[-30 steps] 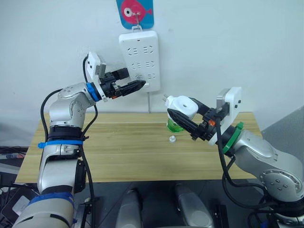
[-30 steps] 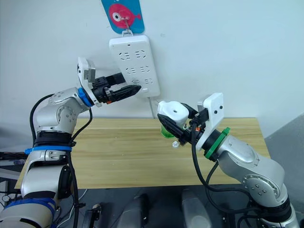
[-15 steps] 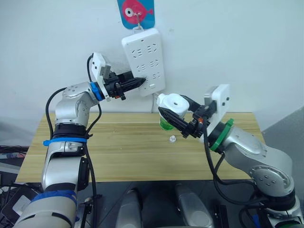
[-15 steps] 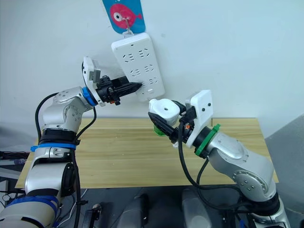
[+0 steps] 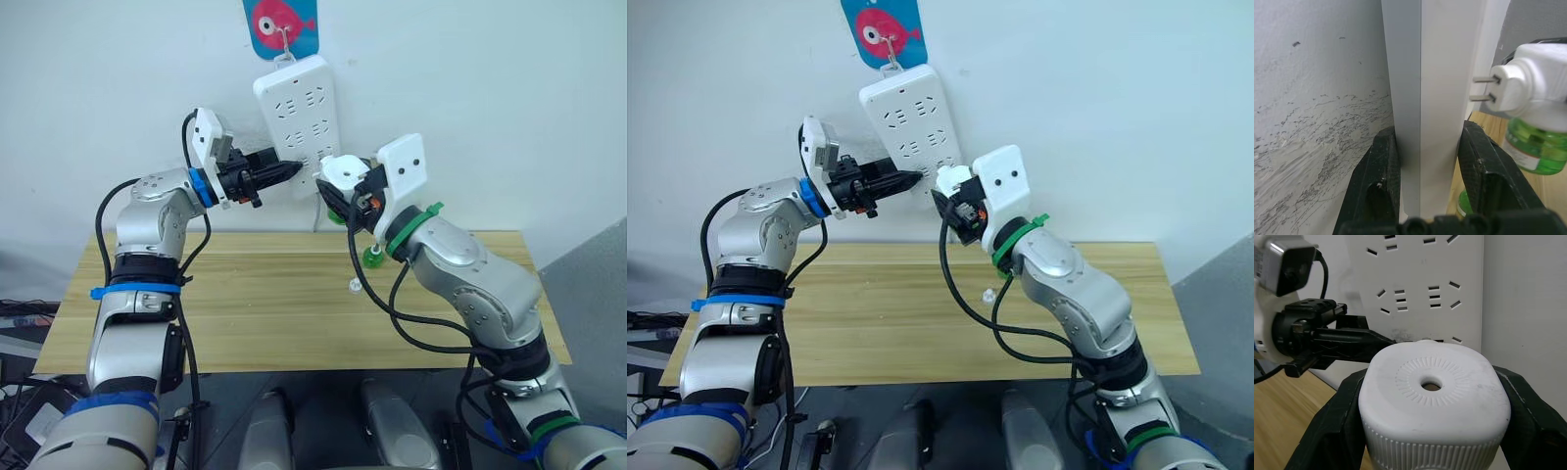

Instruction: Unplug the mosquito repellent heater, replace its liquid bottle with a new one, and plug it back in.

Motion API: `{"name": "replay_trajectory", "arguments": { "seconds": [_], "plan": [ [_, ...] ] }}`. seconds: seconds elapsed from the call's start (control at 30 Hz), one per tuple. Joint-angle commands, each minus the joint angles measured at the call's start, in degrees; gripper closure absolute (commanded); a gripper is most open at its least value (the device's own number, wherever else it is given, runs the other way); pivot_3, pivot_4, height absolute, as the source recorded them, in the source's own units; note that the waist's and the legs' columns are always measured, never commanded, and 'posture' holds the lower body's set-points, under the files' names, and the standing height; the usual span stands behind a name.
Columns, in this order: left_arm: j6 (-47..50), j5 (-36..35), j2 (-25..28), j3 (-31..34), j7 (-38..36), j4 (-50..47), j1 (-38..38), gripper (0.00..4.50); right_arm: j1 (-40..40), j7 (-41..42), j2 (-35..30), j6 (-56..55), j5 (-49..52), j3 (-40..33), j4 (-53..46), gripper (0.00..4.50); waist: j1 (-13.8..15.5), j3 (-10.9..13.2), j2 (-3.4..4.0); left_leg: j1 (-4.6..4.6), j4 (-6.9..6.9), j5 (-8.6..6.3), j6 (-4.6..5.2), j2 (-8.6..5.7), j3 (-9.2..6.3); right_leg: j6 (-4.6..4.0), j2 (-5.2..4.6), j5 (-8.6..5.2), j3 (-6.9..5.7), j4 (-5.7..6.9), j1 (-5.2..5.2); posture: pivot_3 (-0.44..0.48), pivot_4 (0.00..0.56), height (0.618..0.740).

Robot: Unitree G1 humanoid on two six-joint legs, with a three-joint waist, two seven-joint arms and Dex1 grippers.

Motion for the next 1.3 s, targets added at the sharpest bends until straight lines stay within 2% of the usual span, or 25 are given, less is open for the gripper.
{"name": "replay_trajectory", "arguments": {
  "seconds": [0.03,0.8,1.3],
  "plan": [
    [0.57,-0.3,0.57,1.96,2.49,-2.04,0.14,3.12,-1.85,0.54,1.64,-0.52,-2.87,-0.92,-0.68,1.45,-0.02,0.0,0.0,0.0,0.0,0.0,0.0,0.0,0.0,0.0,0.0,0.0,-0.01,0.0,0.0,-0.224,0.222,0.725],
    [2.74,-0.76,1.28,1.53,1.67,-4.62,1.24,3.12,-3.38,5.9,8.17,-2.98,-12.69,-1.04,4.59,1.45,-0.51,0.0,0.0,0.01,-0.01,0.0,0.0,0.01,-0.02,-0.04,0.0,0.04,-0.04,0.02,0.0,-0.215,0.224,0.725],
    [4.97,-1.09,0.82,1.5,1.02,-7.35,2.3,3.12,-8.1,9.48,13.58,-6.1,-15.32,-2.69,16.0,1.45,-1.48,-0.06,-0.02,0.14,-0.02,0.04,-0.02,0.05,-0.02,-0.09,0.02,0.11,-0.04,0.12,0.04,-0.217,0.219,0.725]
  ]
}}
